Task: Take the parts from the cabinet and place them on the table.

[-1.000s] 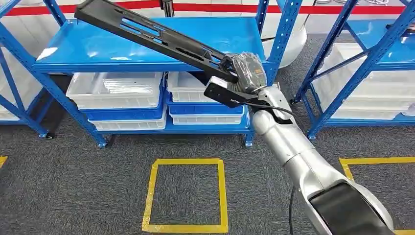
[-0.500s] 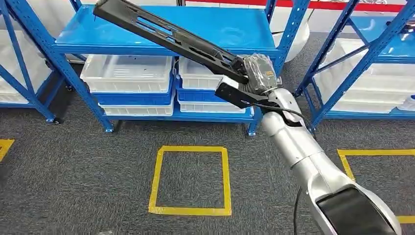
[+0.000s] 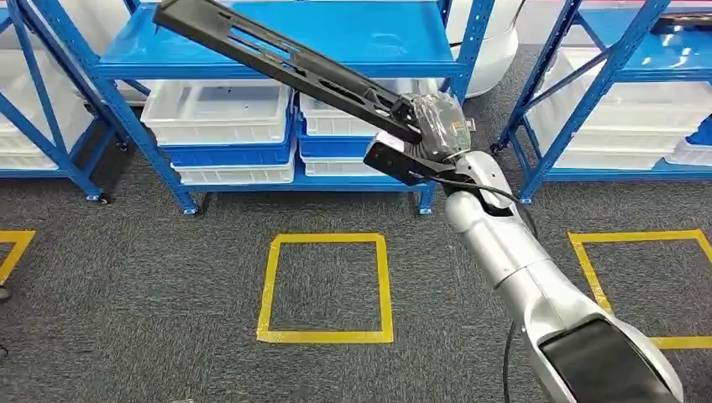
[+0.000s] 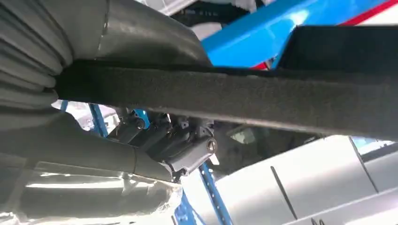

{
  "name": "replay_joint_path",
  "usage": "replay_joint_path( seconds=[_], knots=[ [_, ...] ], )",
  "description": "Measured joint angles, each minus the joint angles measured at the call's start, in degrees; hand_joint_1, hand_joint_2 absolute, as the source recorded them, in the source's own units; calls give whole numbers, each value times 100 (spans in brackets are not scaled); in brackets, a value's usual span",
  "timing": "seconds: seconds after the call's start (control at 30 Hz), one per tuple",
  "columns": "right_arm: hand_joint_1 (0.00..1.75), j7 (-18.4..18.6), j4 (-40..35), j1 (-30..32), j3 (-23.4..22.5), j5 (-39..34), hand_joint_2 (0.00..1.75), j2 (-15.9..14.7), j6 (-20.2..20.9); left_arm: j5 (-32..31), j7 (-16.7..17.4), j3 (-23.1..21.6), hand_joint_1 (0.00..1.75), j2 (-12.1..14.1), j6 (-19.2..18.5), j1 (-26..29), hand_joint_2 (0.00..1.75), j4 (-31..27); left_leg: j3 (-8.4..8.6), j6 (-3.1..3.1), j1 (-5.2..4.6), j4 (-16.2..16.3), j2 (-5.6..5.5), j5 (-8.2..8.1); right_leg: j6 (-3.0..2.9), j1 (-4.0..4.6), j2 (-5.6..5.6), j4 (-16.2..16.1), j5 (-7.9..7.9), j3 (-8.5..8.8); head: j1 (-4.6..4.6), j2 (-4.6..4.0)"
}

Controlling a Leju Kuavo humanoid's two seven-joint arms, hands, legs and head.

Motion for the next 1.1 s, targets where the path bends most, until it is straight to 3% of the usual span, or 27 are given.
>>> replay_joint_path(
  seconds=[0.03, 0.07, 0.1, 0.2, 0.23, 0.27, 0.3, 0.33, 0.4, 0.43, 0.47, 0.5, 0.53, 0.57, 0.6, 0.63, 0.67, 0.73, 0.77, 0.8, 0.83, 0.9, 0.93, 0.97, 1.03, 1.07, 1.1],
  knots=[
    [169, 13, 0, 4, 0, 24, 175, 7, -4, 0, 0, 0, 0, 2, -2, -1, 175, -2, 400, -32, 23, -506, 1, 131, 49, -29, 0, 49, 33, -78, 0, 0],
    [169, 39, -24, 3, 0, 35, 175, 18, -7, 0, 0, 0, 0, 0, -4, -11, 175, -2, 801, -68, 63, -1015, 0, 86, 81, -20, -1, 120, 49, -136, -11, 0],
    [169, 61, -59, 0, -7, 44, 175, 24, -11, 0, 0, 0, 0, -22, -9, -19, 175, -2, 1056, -98, 63, -1406, -30, -27, 95, 34, 0, 213, 55, -235, -31, 0],
    [169, 68, -90, 8, -26, 92, 175, 44, -11, 0, 0, 0, 0, -9, -7, -26, 175, -2, 945, 50, -25, -1425, -68, -52, 300, 53, 4, 202, 209, -313, -20, 0],
    [169, 68, -90, 32, -33, 118, 175, 37, -9, 13, 0, 0, 0, -11, -7, -15, 175, 2, 882, 159, -47, -1472, -52, 31, 364, 77, 12, 190, 265, -370, -20, 0],
    [169, 68, -90, 38, -48, 129, 175, 26, -4, 22, 0, 2, 0, -11, -7, -20, 175, 2, 825, 252, -48, -1484, -25, 113, 323, 7, 10, 288, 100, -445, -31, 0],
    [169, 68, -90, 42, -55, 140, 175, 26, -5, 30, 0, 4, 0, -4, -7, -17, 175, 2, 730, 329, -53, -1484, -18, 178, 241, 24, 11, 538, -196, -596, 21, 0],
    [169, 68, -90, 37, -68, 149, 175, 28, -4, 45, 0, 9, 0, 2, -7, -16, 175, 2, 649, 357, -69, -1484, -19, 248, 193, 22, 12, 924, -485, -708, 52, 0],
    [169, 68, -90, 41, -85, 162, 175, 39, -7, 52, 0, 13, 0, 2, -7, -11, 175, 2, 469, 398, -108, -1478, -16, 392, 184, 26, 13, 1817, -895, -905, 52, 0],
    [169, 68, -90, 45, -85, 168, 175, 42, -9, 57, 0, 15, 0, 0, -7, -7, 175, 2, 388, 405, -130, -1477, -15, 460, 222, 48, 15, 2035, -896, -883, 59, 0],
    [169, 68, -90, 47, -85, 182, 175, 48, -13, 59, -2, 17, 0, 0, -7, -5, 175, 2, 299, 412, -152, -1477, -16, 529, 273, 63, 16, 2032, -780, -754, 55, 0],
    [169, 68, -87, 47, -90, 184, 175, 57, -18, 63, -2, 20, 0, 0, -7, 1, 175, 2, 216, 413, -177, -1477, -17, 603, 312, 98, 18, 1795, -613, -512, 57, 0],
    [169, 68, -87, 45, -101, 188, 175, 59, -22, 66, -2, 22, 0, 0, -4, 8, 175, 2, 143, 410, -199, -1477, -25, 672, 308, 134, 19, 1401, -482, -200, 61, 0],
    [169, 68, -90, 37, -114, 192, 175, 78, -26, 68, -4, 24, 0, 0, -4, 14, 175, 2, 87, 407, -209, -1477, -27, 740, 225, 191, 23, 874, -461, 199, 59, 0],
    [169, 70, -103, 31, -131, 195, 175, 101, -35, 70, -4, 24, 0, -22, -2, 26, 175, 2, 48, 378, -211, -1476, -26, 795, 48, 241, 12, 324, -736, 546, 41, 0],
    [169, 68, -125, 34, -136, 197, 175, 134, -44, 72, -7, 26, 0, -15, 2, 28, 175, 2, 51, 348, -183, -1508, -2, 868, 42, 274, 20, 119, -770, 644, 35, 0],
    [169, 66, -125, 18, -138, 203, 175, 142, -64, 85, -9, 33, 0, -18, 4, 32, 175, 2, 61, 305, -172, -1566, -2, 944, 41, 294, 25, 146, -683, 571, 70, 0],
    [169, 63, -125, -29, -140, 208, 175, 164, -85, 85, -11, 46, 0, -24, 4, 39, 175, 2, 69, 222, -145, -1666, -2, 1089, -49, 312, 24, 30, -568, 509, 90, 0],
    [169, 63, -122, -26, -140, 214, 175, 175, -85, 87, -15, 57, 0, -15, 9, 49, 175, 2, -1, 204, -123, -1634, -24, 1030, -104, 91, -14, -89, -432, 571, 109, 0],
    [169, 63, -118, -22, -138, 230, 175, 199, -85, 96, -24, 61, 0, -11, 11, 59, 175, 2, -60, 173, -157, -1491, -39, 678, -184, 141, -20, -144, -328, 496, 98, 0],
    [169, 63, -118, -20, -138, 236, 175, 229, -88, 105, -26, 63, 0, -18, 11, 67, 175, 2, -145, 127, -138, -1141, -40, 245, -238, 128, -25, -136, -231, 409, 66, 0],
    [169, 63, -118, 1, -136, 243, 175, 249, -88, 105, -31, 72, 0, -7, 11, 75, 175, 2, -277, 35, -73, -360, -38, -223, -207, 123, -28, -120, -87, 238, 63, 0],
    [169, 59, -118, 12, -136, 247, 175, 251, -88, 107, -33, 79, 0, -2, 11, 74, 175, 2, -305, -6, -43, -45, -34, -241, -170, 109, -33, -105, -27, 142, 63, 0],
    [169, 55, -118, 30, -136, 251, 175, 251, -88, 107, -33, 83, 0, 2, 11, 75, 175, 2, -244, -58, -7, 76, -30, -88, -122, 86, -44, -71, 25, 36, 61, 0],
    [169, 44, -118, 62, -138, 258, 175, 249, -88, 107, -33, 96, 0, 15, 11, 77, 175, 2, 244, -182, 94, -390, -21, 336, -19, -9, -57, 60, 93, -180, 61, 0],
    [169, 37, -118, 61, -140, 269, 175, 251, -88, 107, -33, 99, 0, 15, 11, 77, 175, 2, 591, -255, 146, -841, -16, 344, 10, -32, -61, 156, 108, -272, 59, 0],
    [169, 26, -122, 54, -146, 282, 175, 258, -92, 107, -33, 98, 0, -2, 4, 69, 175, 2, 810, -351, 103, -1154, -52, 16, 39, -4, -67, 222, 121, -387, 33, 0]
  ],
)
